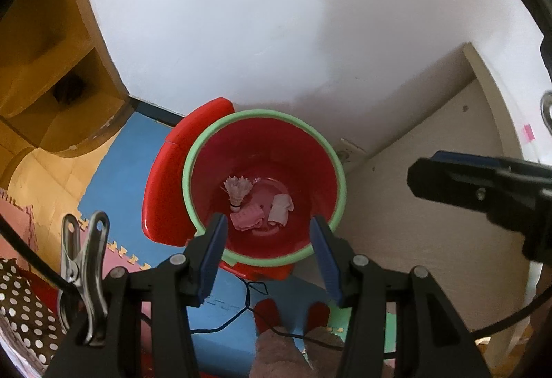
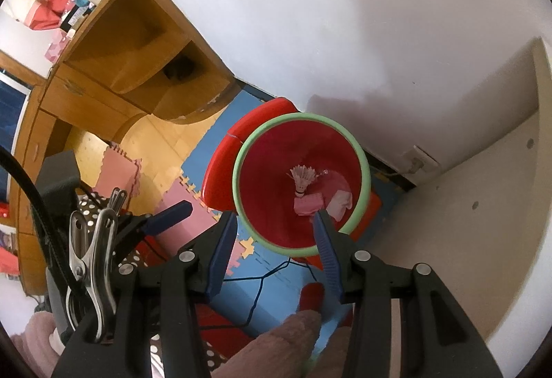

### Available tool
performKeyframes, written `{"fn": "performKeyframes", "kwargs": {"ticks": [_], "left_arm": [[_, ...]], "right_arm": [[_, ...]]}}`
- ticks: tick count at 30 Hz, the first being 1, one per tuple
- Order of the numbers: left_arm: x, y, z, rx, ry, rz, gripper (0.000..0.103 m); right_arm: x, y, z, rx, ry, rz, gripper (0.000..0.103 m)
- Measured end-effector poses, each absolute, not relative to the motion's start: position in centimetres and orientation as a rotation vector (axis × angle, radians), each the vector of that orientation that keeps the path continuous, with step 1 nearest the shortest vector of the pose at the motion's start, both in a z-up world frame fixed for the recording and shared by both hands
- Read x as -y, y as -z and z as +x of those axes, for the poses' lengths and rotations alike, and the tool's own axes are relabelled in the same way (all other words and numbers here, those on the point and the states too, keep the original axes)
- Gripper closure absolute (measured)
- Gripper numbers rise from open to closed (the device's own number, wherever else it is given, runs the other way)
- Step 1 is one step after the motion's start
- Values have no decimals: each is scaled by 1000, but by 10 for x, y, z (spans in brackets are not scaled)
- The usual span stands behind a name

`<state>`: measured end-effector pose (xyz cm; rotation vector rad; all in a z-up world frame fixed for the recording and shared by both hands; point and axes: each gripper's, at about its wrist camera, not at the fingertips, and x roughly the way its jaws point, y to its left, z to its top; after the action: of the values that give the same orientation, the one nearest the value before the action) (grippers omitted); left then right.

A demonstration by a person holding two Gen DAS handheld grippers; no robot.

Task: Collect trash
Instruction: 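Move both open tools back over the table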

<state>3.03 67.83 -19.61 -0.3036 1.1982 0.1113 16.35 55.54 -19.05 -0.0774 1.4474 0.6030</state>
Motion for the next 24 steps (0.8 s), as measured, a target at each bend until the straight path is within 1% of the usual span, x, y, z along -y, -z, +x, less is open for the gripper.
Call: {"fn": "performKeyframes", "kwargs": {"ticks": [14,24], "left_arm": [[-665,167,11,-1170,-79,-309,51],[-646,123,-16,-1119,-80,-278,51]], "right_arm": [[-528,159,129,-1406,-602,-22,56],[-502,122,104,-1343,-629,37,56]]}}
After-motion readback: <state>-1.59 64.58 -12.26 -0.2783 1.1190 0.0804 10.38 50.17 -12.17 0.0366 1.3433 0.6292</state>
